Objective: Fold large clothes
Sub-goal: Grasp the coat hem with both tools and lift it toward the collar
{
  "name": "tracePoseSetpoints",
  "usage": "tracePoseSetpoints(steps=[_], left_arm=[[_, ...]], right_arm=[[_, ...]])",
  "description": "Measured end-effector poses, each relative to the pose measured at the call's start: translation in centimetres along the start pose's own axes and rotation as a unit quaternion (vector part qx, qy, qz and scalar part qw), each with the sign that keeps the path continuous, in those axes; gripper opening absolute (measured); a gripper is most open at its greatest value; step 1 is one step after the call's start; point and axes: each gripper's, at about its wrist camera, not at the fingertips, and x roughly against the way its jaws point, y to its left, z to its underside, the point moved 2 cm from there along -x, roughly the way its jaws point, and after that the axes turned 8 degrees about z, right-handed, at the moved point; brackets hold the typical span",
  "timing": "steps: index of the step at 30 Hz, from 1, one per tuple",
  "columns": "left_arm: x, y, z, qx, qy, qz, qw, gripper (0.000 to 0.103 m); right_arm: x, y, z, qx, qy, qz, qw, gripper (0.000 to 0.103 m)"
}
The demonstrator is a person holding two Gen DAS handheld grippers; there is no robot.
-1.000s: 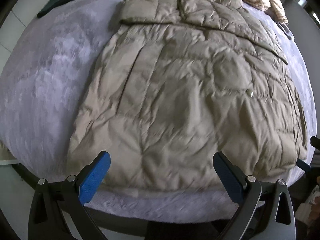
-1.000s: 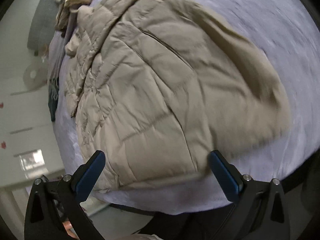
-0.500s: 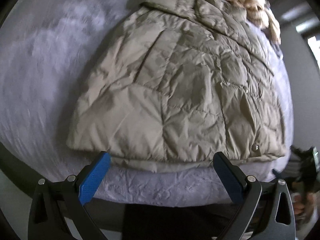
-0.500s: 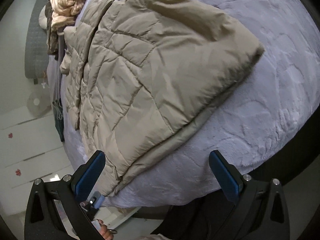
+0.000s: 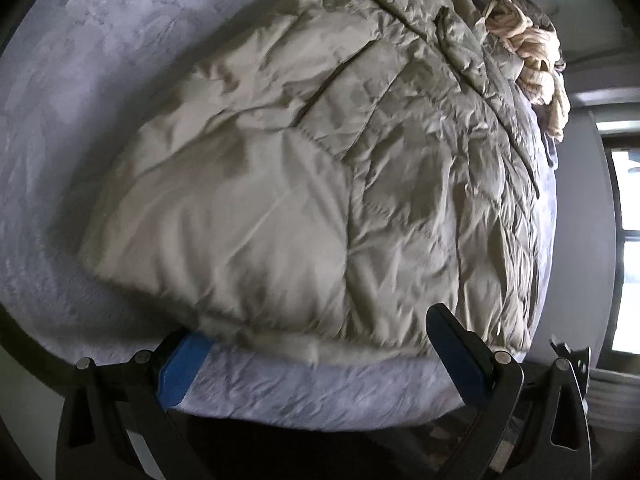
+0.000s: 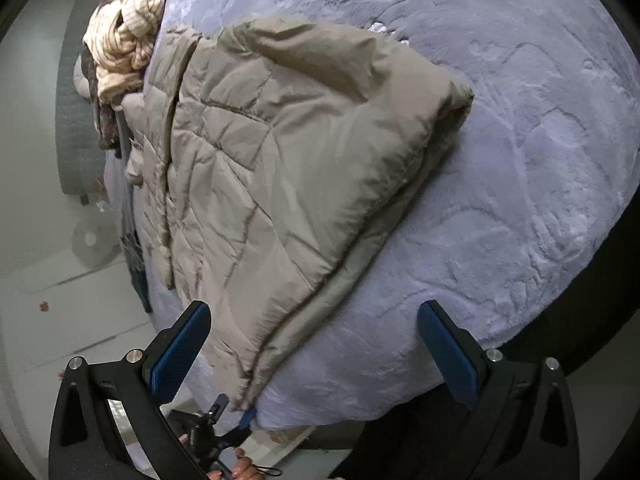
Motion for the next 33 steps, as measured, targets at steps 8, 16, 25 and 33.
tracePoseSetpoints(steps=[8,16,25,33], left_arm=[[-1.1,-2.1,-1.1,-0.054,-0.031,-0.069,0.9957,0.103],[-1.6,-2.9,-1.1,-0.08,-0.037,-0.101,0.991,0.103],[-2.1,-2.9,-1.1,-0.085,-0.032,-0.103,0.9906,0.103],[-2.1,-3.6,-1.0,-0.117,-0.034,-0.125,0.9846,0.103]], right_arm=[[-0.8,0.7,-1.5,-0.014,-0.008,-0.04,0.999,0.103],[-2.4,2.0,-2.1,-0.033,0.005,-0.077,0.996,0.085],[-3.3,3.3,-1.6,-0.009,0.022,-0.07,0.997,0.038],[-3.5,2.3,-1.8,-0.014,0.018,-0.046,0.999,0.034]])
